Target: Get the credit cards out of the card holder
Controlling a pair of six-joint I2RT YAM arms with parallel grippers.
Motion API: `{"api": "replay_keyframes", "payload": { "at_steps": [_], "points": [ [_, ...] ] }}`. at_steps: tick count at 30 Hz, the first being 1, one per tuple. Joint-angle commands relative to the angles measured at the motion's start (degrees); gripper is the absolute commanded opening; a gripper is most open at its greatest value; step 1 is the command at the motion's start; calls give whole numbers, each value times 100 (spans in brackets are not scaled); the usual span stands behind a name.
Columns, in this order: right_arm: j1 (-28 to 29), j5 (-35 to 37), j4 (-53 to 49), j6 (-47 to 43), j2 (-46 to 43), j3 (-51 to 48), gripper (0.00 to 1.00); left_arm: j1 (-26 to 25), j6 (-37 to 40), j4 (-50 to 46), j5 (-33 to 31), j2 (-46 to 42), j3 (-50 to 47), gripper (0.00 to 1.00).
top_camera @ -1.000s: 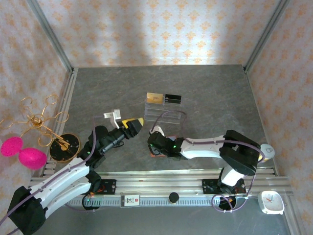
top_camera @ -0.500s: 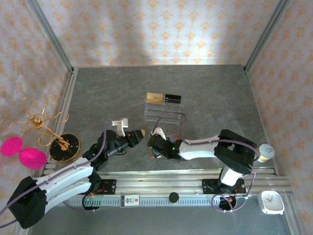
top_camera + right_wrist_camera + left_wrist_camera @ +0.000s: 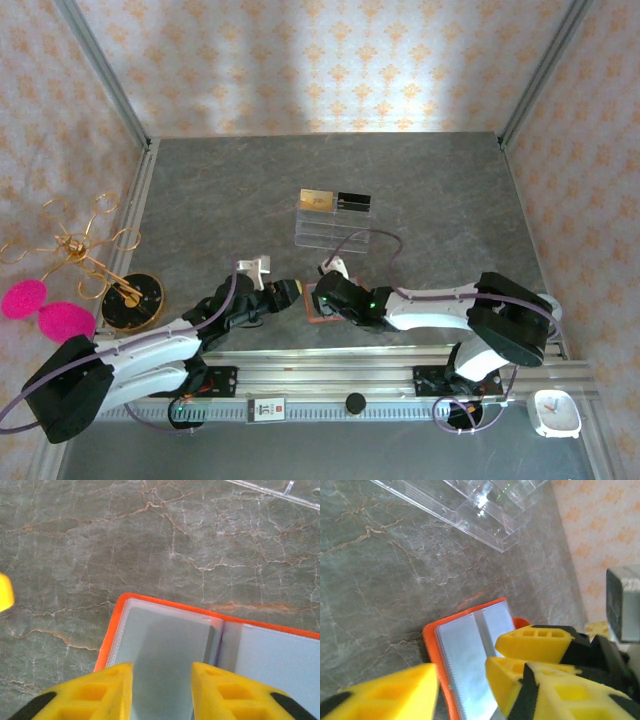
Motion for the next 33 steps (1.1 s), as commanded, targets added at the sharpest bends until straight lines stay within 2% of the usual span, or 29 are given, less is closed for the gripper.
{"api": "replay_keyframes", "payload": {
  "at_steps": [1,5,10,13,16,19,22,27,33],
  "points": [
    [-12,-8,-455,-96,113,325,40,-30,153,-366,-427,-305,283,56],
    [13,-96,-621,-221,450,468,41,-22,224,-549,-599,-509,243,58],
    [42,-7,-804,-344,990,712,43,-25,266,-470,-491,-476,170,58],
    [56,35,-909,-307,1270,763,40,-27,310,-421,-416,-427,151,57],
    [85,80,-977,-250,1429,763,31,-25,359,-421,-357,-366,152,57],
    [81,144,-952,-178,1451,693,12,-29,407,-387,-277,-283,137,55],
    [85,107,-683,-66,1263,509,0,-34,375,-189,-138,-124,46,48],
    [52,-123,-112,160,700,231,0,-179,247,303,13,368,13,28],
    [-39,-214,-29,326,405,159,0,-416,225,482,86,1244,313,4]
  ]
}}
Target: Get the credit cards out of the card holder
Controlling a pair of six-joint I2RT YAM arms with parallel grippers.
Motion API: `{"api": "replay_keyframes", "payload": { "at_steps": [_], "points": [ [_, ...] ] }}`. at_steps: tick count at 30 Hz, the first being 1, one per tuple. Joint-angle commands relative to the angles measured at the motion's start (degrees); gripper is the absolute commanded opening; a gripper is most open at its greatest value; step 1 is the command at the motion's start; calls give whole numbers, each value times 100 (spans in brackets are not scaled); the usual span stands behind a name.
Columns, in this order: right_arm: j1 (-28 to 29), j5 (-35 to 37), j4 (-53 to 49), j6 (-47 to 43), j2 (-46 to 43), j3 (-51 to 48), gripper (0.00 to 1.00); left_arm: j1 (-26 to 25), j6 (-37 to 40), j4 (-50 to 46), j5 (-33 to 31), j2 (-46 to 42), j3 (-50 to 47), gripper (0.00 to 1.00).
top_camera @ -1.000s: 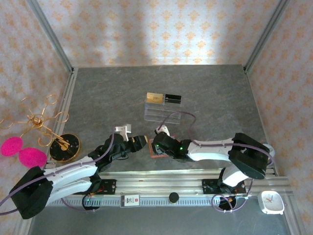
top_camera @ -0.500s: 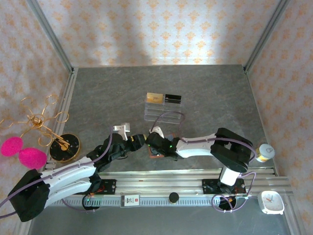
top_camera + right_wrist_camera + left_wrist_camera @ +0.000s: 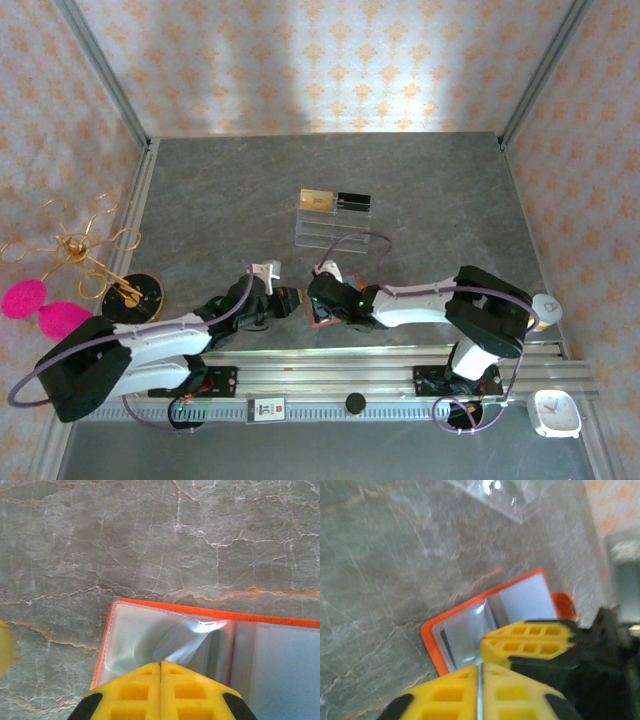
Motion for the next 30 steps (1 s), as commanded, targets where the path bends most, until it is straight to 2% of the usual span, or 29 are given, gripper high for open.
{"api": "replay_keyframes", "payload": {
  "at_steps": [1,4,10,15,30],
  "points": [
    [-53,-17,72,232,-238,-112,0,-74,-19,251,76,380,223,1],
    [-97,34,109,356,-402,-178,0,-77,-124,176,-6,537,247,0],
    [-221,-54,219,510,-637,-276,0,-74,-28,-232,-247,155,247,0],
    [-242,-139,251,495,-587,-211,0,-111,-30,101,165,388,308,0],
    [-250,-149,224,489,-495,-116,0,-310,54,151,220,538,664,0]
  ]
}}
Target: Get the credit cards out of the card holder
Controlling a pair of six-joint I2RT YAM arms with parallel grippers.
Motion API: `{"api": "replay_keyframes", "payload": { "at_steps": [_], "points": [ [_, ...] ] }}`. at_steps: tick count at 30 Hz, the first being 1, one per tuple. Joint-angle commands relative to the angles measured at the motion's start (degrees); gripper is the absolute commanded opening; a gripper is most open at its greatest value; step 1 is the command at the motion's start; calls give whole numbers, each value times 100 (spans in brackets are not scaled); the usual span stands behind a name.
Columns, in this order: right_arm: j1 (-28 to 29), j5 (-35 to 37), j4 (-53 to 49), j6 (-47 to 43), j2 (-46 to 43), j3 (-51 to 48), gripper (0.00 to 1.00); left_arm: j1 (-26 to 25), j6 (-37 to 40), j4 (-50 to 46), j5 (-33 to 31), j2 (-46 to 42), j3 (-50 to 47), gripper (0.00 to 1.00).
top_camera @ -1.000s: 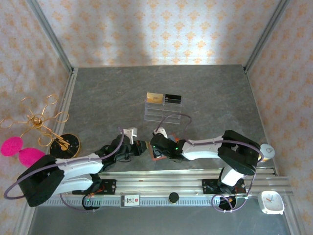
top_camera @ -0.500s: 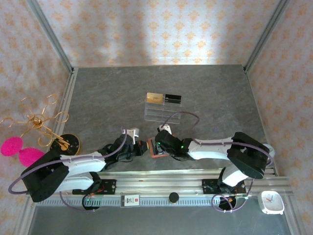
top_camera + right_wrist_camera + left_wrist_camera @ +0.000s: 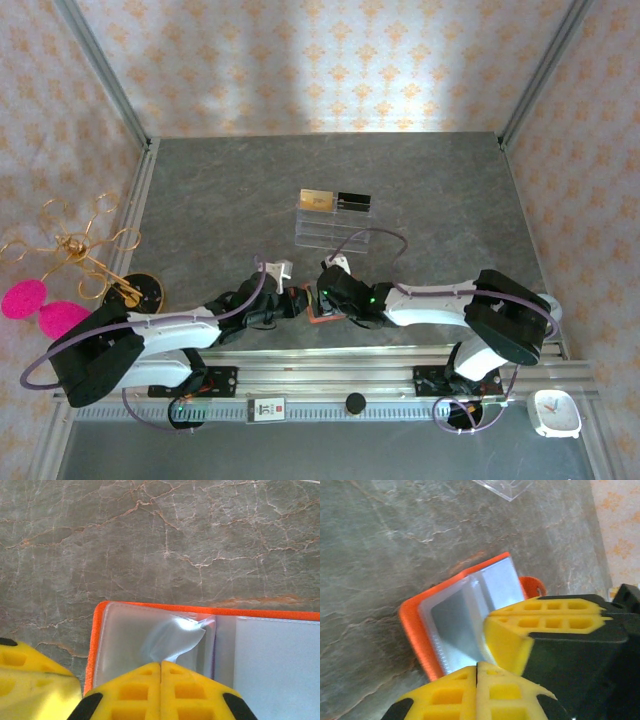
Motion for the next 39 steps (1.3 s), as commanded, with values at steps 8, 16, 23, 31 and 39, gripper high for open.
{"api": "replay_keyframes", "payload": {
  "at_steps": [8,16,23,31,39],
  "points": [
    [-136,373,-47,144,-638,-90,27,-105,169,317,341,693,503,0],
    [-280,701,-488,419,-1800,-792,40,-254,170,484,587,1279,963,0],
    [-316,982,-955,590,-2689,-1240,42,-436,176,689,820,1953,1543,0],
    [-321,1113,-1236,744,-3288,-1458,43,-428,401,424,722,2726,2216,12],
    [-324,893,-1104,715,-3280,-1554,41,-83,346,905,587,2755,2194,28]
  ]
}}
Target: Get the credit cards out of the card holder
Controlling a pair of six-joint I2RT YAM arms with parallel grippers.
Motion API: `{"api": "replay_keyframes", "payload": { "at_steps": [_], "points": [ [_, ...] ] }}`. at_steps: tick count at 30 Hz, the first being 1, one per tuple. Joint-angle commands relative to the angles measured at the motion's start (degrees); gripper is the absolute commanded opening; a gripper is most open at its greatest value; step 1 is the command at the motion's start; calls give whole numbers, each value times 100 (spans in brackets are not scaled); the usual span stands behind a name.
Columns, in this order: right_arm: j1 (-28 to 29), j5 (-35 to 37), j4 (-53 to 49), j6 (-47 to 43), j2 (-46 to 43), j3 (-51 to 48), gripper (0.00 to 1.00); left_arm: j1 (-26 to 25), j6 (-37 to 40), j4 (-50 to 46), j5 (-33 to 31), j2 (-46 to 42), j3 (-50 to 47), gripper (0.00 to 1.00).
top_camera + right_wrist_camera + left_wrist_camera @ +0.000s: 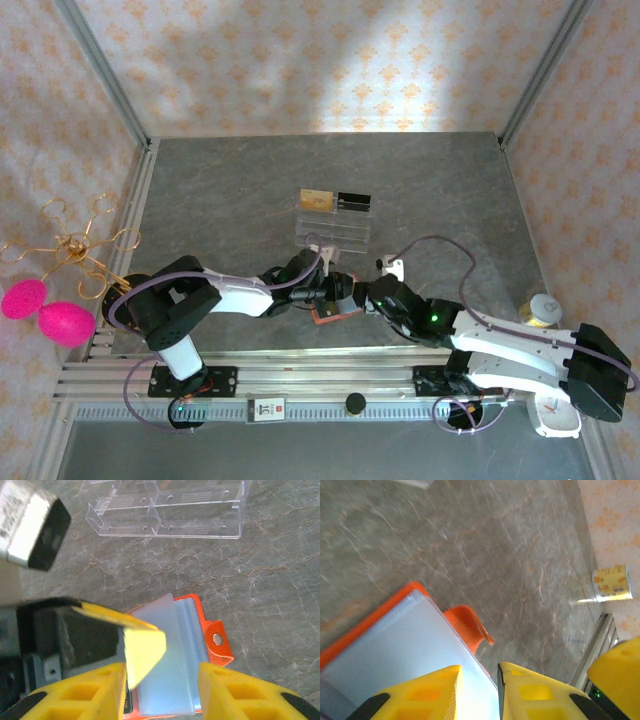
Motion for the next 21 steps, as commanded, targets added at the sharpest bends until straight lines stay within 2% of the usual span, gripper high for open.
{"api": "replay_keyframes", "payload": {
  "at_steps": [1,8,13,16,18,21],
  "points": [
    [-27,27,-1,49,14,-101,39,100,88,342,-132,70,116,29],
    [-27,-740,748,-203,558,-167,19,209,18,592,-3,-4,81,30],
    [-113,-757,920,-207,1493,9,14,255,-101,733,173,-13,37,29],
    [-311,-745,932,-163,1850,-23,11,357,-158,748,140,-448,-203,29],
    [-377,-748,1007,-115,1943,-45,10,430,-74,436,8,-911,-394,31],
    [-390,-650,978,-52,2044,-3,10,474,238,-574,-239,-1531,-582,32]
  ]
}}
